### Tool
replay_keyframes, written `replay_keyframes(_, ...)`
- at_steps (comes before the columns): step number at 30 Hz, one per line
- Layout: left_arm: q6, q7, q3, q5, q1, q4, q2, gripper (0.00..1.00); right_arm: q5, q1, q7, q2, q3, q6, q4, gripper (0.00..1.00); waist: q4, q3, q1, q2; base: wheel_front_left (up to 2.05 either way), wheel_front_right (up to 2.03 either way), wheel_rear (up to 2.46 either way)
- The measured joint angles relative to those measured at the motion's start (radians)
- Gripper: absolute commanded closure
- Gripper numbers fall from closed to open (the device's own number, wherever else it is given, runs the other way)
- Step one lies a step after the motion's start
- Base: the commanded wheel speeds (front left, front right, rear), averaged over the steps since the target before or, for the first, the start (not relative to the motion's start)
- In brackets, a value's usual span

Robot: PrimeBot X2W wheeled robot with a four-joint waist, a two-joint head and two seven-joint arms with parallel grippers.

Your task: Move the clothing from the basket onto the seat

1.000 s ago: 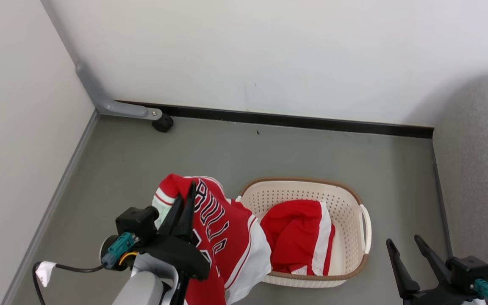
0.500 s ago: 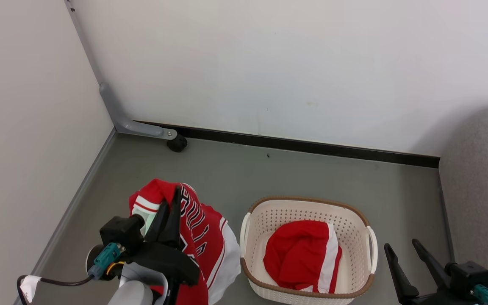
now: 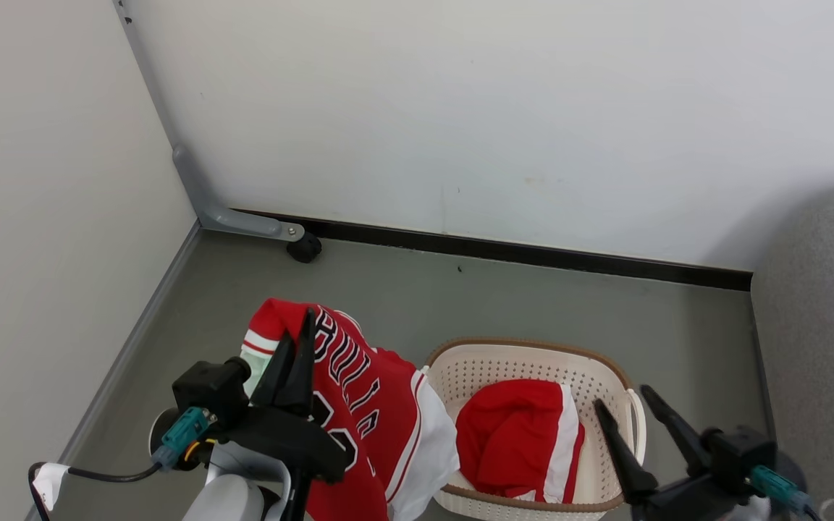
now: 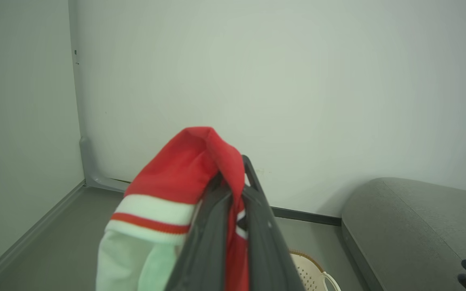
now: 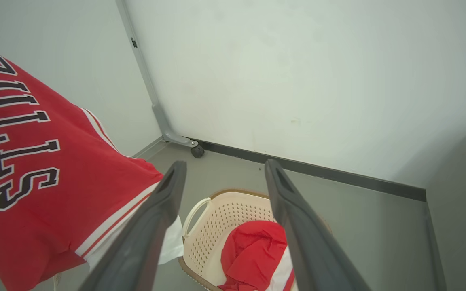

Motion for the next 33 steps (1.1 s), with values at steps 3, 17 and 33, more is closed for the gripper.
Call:
replay_keyframes(3, 0.007, 0.011, -0.007, 0.000, 0.000, -0.012, 0.000, 1.00, -0.003, -0.050, 0.000, 0.020, 0.074, 0.000, -0.011, 0.00, 0.001, -0.001, 0.0000, 0.0000, 0.00, 0.00, 0.00)
replay_keyframes(17, 0.007, 0.075, -0.104, 0.013, -0.055, -0.046, -0.036, 1.00, 0.014, -0.314, 0.000, 0.099, 0.415, 0.000, 0.025, 0.00, 0.067, 0.006, 0.0001, 0.0000, 0.00, 0.00, 0.00)
replay_keyframes(33, -0.039, 0.123, -0.204, 0.014, -0.084, -0.106, -0.044, 1.00, 0.097, -0.466, 0.000, 0.098, 0.587, 0.000, 0.100, 0.00, 0.122, 0.025, 0.0001, 0.0000, 0.00, 0.00, 0.00)
